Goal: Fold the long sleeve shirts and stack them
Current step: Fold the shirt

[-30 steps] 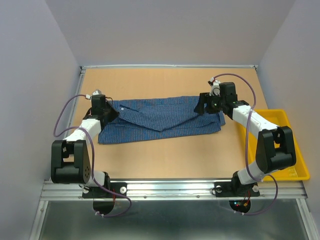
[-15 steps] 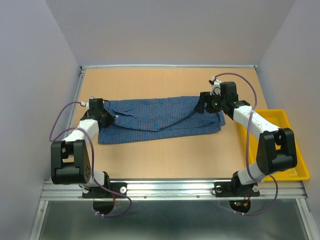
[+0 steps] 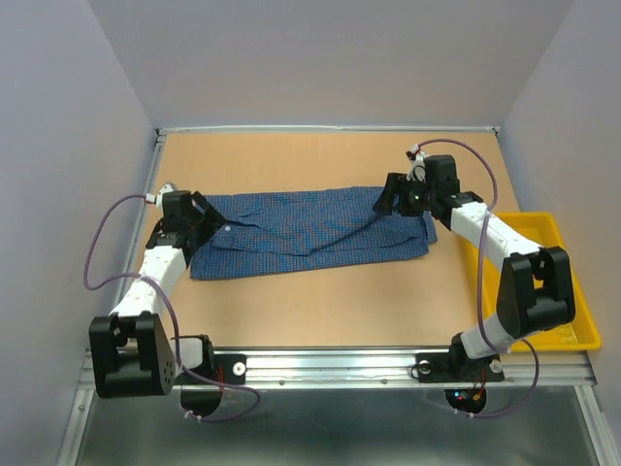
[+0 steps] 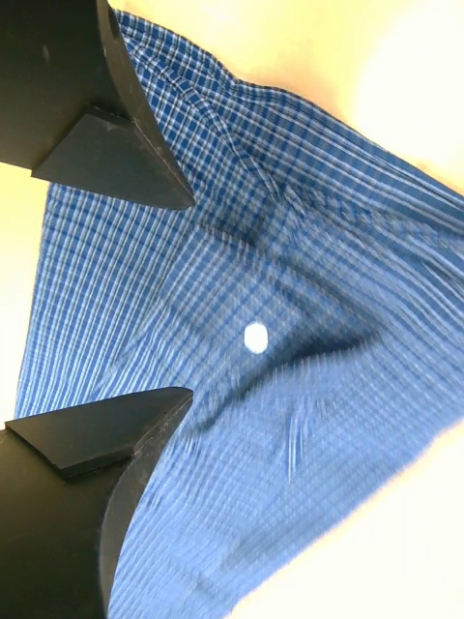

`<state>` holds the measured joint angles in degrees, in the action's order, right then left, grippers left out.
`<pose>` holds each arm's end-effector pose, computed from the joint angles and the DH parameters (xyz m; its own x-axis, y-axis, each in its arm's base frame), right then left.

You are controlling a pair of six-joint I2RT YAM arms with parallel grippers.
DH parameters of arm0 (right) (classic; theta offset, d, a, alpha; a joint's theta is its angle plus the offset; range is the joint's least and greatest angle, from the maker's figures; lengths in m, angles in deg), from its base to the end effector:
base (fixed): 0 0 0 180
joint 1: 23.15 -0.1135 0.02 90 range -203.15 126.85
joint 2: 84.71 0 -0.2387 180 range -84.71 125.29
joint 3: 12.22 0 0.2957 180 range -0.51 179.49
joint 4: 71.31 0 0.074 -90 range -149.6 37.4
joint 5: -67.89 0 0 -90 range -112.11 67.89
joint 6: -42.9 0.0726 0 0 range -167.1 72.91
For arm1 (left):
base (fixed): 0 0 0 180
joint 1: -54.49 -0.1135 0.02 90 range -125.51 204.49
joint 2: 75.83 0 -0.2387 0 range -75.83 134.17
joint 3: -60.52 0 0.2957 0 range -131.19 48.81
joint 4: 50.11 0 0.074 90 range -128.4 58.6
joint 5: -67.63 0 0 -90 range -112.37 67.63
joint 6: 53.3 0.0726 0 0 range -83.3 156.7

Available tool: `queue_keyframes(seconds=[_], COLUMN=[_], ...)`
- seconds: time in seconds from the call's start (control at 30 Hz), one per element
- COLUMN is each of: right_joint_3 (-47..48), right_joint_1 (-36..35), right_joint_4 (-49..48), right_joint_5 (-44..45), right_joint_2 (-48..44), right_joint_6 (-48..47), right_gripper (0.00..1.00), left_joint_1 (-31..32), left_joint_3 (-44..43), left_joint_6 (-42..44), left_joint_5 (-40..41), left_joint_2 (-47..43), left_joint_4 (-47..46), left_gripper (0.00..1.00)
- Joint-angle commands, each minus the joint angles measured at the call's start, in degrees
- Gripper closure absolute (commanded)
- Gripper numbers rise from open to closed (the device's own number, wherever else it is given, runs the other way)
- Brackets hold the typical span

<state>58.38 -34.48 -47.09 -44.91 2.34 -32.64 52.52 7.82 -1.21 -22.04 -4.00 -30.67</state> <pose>0.3849 0.1058 0.1763 -0.7359 0.0873 -0.6714 -0.2949 0.8513 0.4339 0.3393 0.0121 0.1520 -0.4677 -0.6309 -0.6191 -0.4135 0.7752 -0.4776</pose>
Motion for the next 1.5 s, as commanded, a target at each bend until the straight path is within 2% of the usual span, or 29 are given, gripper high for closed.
queue_keyframes(seconds=[0.0,0.13,0.2,0.4,0.53,0.67,0.87,1.0,1.17,1.3,1.47], right_joint_3=[8.67,13.6,16.51,19.94,18.11,8.72,-9.11,-14.32,-14.6,-10.56,-3.97], right_joint_1=[-4.04,-8.52,-10.1,-10.55,-9.85,-6.17,3.41,7.9,8.26,8.17,8.17], right_joint_4=[-2.93,-4.42,-5.82,-13.99,-14.97,-20.23,-34.29,-39.75,-39.59,-36.25,-37.47], right_joint_5=[1.62,4.26,5.14,9.17,12.43,12.53,6.21,2.77,0.75,-0.83,-2.68], right_joint_2=[1.54,6.9,10.4,17.8,21.14,20.18,18.95,18.87,12.64,7.8,8.83], right_joint_6=[4.26,8.99,11.02,17.26,19.46,23.41,28.77,28.79,25.1,23.69,26.67], right_gripper=[0.24,0.24,0.24,0.25,0.26,0.28,0.31,0.31,0.3,0.29,0.28], left_joint_1=[1.18,1.8,3.73,7.6,8.48,8.39,8.39,8.22,7.87,7.87,8.31], left_joint_3=[-3.3,-4.18,-5.15,-11.73,-13.94,-13.77,-11.66,-9.9,-8.23,-9.1,-14.72], left_joint_6=[3.72,4.86,5.21,5.48,4.86,4.16,1.44,0.21,-0.15,1.08,2.84], left_joint_5=[0.19,-2.97,-4.2,-5.52,-5.17,-3.86,-2.36,-2.18,-1.75,-2.18,-6.48], left_joint_2=[-7.13,-7.15,-5.66,6.89,13.15,17.37,20.1,20.54,17.12,12.64,12.45], left_joint_4=[0.1,-2.09,-4.2,-8.77,-10.27,-10.54,-11.15,-10.98,-9.4,-9.13,-10.71], left_gripper=[0.14,0.15,0.19,0.27,0.29,0.3,0.31,0.31,0.31,0.3,0.28])
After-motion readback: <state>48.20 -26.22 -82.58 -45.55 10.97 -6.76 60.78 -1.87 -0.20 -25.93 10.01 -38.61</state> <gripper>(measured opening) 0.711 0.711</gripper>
